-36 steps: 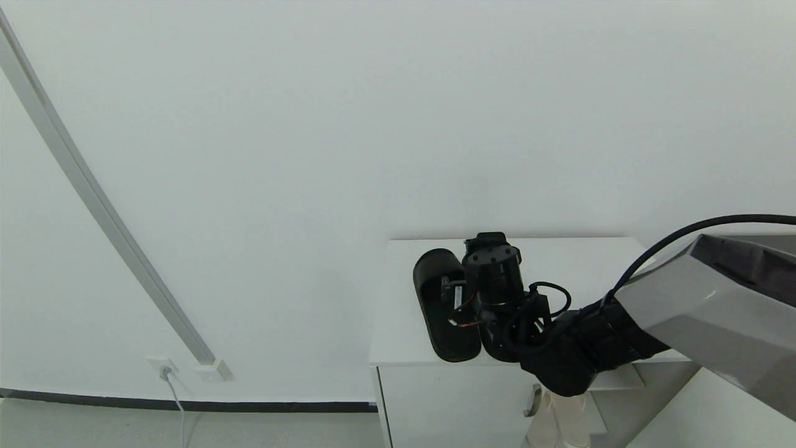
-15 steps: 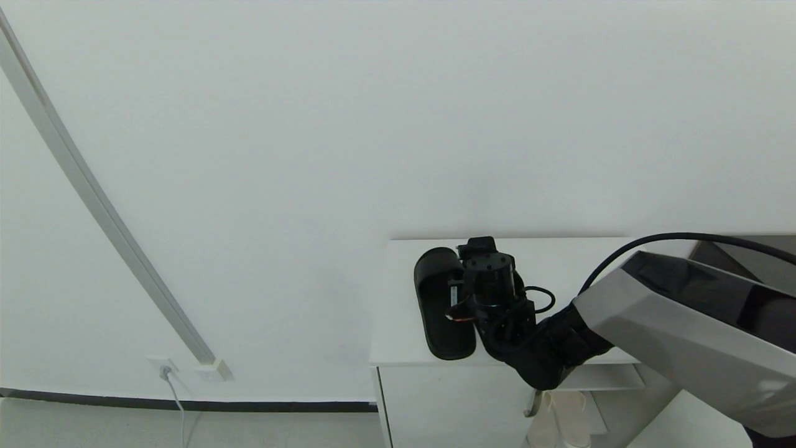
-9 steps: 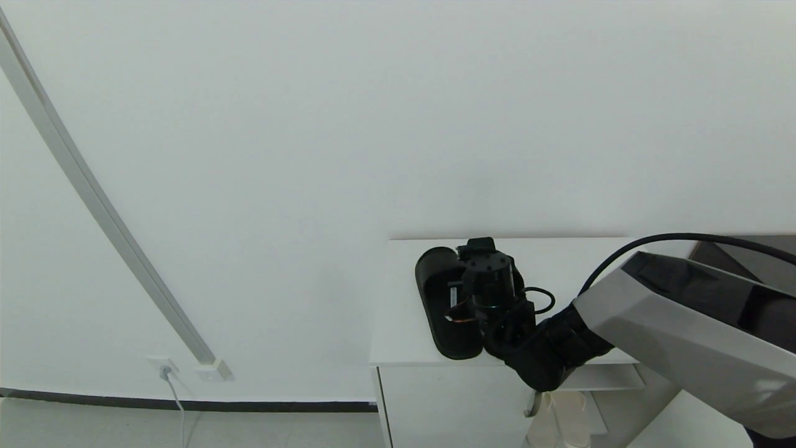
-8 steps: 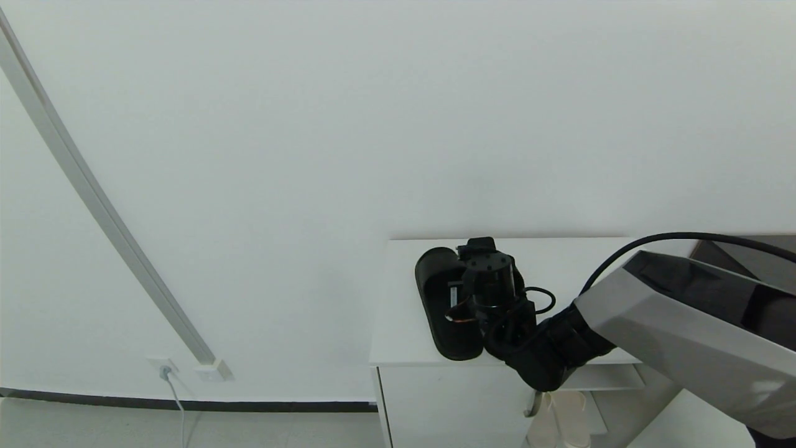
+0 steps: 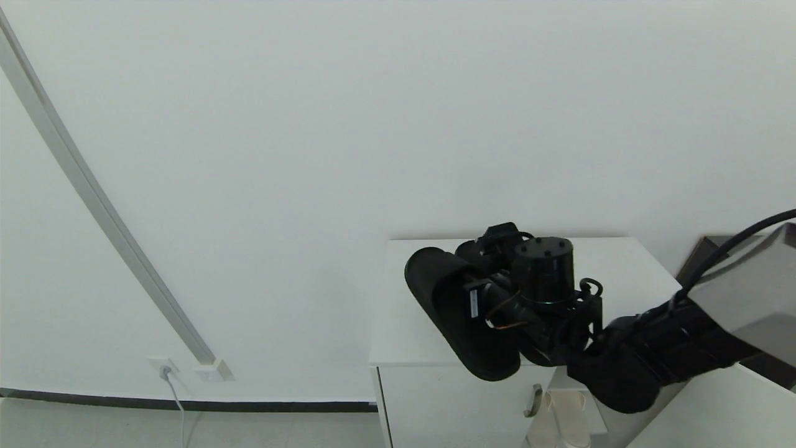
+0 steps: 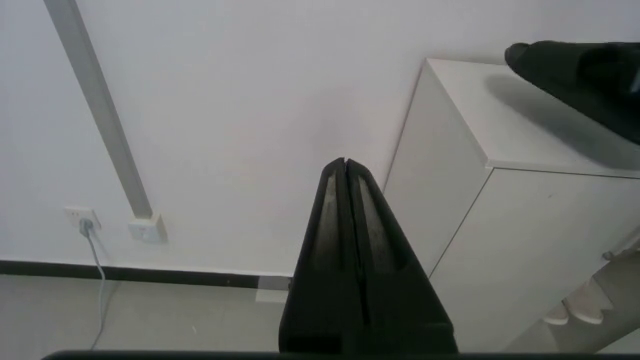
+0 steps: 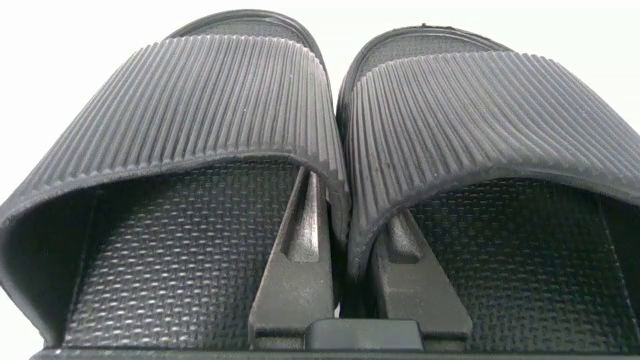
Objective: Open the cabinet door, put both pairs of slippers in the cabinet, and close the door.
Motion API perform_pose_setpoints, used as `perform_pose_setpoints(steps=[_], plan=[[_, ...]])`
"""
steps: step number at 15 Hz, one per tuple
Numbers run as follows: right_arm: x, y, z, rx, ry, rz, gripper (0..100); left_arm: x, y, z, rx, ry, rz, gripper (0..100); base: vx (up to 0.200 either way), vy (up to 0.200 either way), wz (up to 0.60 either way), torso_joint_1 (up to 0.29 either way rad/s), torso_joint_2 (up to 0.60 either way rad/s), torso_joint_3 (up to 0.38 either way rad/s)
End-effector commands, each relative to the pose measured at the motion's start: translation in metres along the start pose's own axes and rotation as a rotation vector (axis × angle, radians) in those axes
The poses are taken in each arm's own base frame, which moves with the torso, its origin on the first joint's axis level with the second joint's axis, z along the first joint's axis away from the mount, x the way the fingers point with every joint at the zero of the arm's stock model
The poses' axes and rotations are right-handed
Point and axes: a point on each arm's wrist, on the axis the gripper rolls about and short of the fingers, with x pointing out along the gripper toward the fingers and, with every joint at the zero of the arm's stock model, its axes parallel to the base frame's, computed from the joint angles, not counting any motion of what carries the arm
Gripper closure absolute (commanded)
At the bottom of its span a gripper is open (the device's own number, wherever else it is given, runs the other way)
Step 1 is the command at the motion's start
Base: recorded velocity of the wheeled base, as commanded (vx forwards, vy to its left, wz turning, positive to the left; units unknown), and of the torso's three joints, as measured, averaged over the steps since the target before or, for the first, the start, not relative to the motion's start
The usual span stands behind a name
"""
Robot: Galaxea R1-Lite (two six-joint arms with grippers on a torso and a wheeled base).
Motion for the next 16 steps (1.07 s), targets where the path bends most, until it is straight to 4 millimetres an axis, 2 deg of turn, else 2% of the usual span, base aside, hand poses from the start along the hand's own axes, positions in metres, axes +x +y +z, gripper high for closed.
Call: perform_pose_setpoints(steps=[1,3,10,14,16], plan=[[-0.051,-0.011,0.015,-0.011,-0.007,0.141,100,0.0,0.0,0.0,0.001,0.001,0.001,100,0.0,0.0,0.0,0.0,0.0,0.0],[-0.064,-0.013,0.017,-0.012,-0.009,0.209,100,0.0,0.0,0.0,0.005,0.001,0.001,100,0.0,0.0,0.0,0.0,0.0,0.0],[-0.06,-0.01,0.002,-0.05,0.036,0.211,100,0.0,0.0,0.0,0.002,0.0,0.002,100,0.0,0.0,0.0,0.0,0.0,0.0],[-0.06,-0.009,0.002,-0.051,0.037,0.212,100,0.0,0.0,0.0,0.002,0.001,-0.001,100,0.0,0.0,0.0,0.0,0.0,0.0],[-0.061,-0.009,0.002,-0.051,0.036,0.212,100,0.0,0.0,0.0,0.001,0.001,-0.001,100,-0.2,0.0,0.0,0.005,0.0,0.005]])
